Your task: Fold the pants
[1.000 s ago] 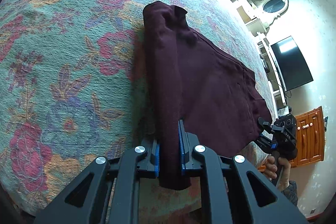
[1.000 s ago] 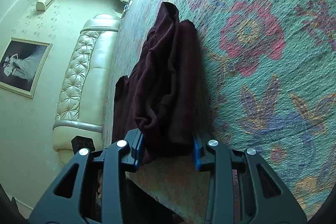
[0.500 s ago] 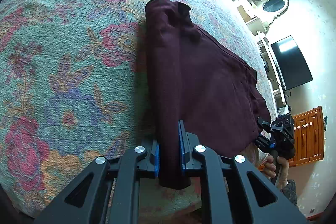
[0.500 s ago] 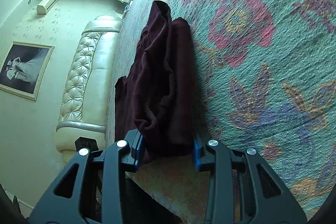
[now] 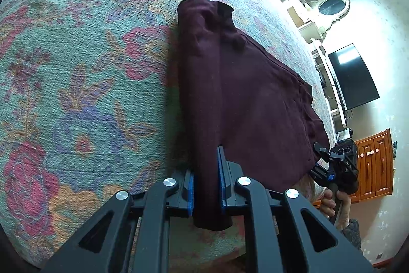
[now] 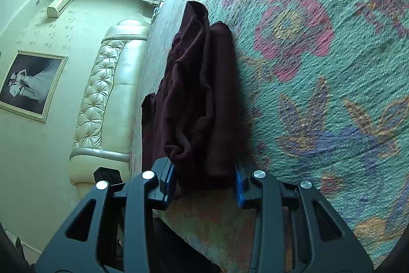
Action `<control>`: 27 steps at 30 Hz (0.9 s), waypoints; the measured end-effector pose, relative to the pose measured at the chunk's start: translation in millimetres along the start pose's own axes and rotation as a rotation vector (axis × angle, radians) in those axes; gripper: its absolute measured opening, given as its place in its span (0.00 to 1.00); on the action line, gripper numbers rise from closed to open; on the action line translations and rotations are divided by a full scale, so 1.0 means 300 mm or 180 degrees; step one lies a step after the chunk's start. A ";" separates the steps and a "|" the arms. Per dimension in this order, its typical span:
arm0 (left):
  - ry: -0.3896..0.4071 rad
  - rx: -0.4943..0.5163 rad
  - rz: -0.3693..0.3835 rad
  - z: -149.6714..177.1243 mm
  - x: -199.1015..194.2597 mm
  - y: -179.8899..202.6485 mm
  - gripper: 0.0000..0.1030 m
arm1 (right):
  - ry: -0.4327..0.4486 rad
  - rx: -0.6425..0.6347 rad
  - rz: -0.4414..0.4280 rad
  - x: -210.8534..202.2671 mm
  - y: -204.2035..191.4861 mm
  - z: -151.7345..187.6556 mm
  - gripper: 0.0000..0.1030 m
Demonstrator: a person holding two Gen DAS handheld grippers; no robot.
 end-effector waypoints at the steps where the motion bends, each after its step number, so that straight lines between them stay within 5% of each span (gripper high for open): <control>1: -0.0009 0.0013 0.0008 -0.001 0.000 0.000 0.15 | 0.0002 0.0002 0.0000 -0.002 0.001 0.001 0.34; 4: -0.0079 0.0018 0.0046 -0.001 0.006 -0.009 0.29 | -0.0043 -0.0014 0.0033 -0.003 -0.012 -0.005 0.38; 8: -0.0072 -0.0064 0.0253 0.004 -0.018 -0.023 0.63 | -0.0164 -0.0023 0.0084 -0.027 -0.035 -0.004 0.48; 15: 0.0093 0.0328 -0.0061 -0.022 -0.082 0.002 0.74 | 0.0003 -0.0265 0.0368 -0.163 -0.034 -0.079 0.64; 27: -0.0096 0.0497 0.0413 -0.197 0.079 -0.024 0.80 | -0.0269 -0.0359 -0.0101 0.037 -0.049 -0.308 0.68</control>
Point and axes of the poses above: each gripper's, at about its wrist camera, not at the fingertips, and x roughly the way its jaws point, y to its right, z to its underside, the point moved 1 cm from there along x, roughly the way its jaws point, and after that the axes turned 3 degrees about x, right-handed, at the moved point
